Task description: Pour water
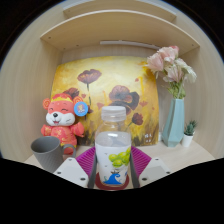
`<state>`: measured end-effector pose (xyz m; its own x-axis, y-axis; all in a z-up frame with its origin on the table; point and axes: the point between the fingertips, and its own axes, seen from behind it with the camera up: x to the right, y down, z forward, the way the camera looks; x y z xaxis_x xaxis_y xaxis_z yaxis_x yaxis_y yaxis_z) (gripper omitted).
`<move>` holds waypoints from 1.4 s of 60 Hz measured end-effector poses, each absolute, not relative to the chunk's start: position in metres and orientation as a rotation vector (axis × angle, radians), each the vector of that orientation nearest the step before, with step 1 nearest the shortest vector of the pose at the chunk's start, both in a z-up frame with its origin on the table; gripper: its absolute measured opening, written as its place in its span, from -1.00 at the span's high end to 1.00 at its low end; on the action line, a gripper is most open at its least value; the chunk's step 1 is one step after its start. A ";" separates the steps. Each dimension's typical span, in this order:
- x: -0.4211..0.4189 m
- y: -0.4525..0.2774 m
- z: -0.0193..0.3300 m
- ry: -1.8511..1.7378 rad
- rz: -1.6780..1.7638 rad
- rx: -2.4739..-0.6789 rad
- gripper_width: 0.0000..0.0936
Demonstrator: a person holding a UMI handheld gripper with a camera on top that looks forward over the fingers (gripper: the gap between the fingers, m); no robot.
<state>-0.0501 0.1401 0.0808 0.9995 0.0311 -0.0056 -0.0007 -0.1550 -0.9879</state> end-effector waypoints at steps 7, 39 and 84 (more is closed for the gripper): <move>-0.045 0.131 0.070 0.032 0.039 -1.790 -0.45; -0.017 -0.068 0.052 0.051 -0.025 -2.006 -0.70; 0.043 -0.187 0.187 0.118 -0.072 -1.753 -0.75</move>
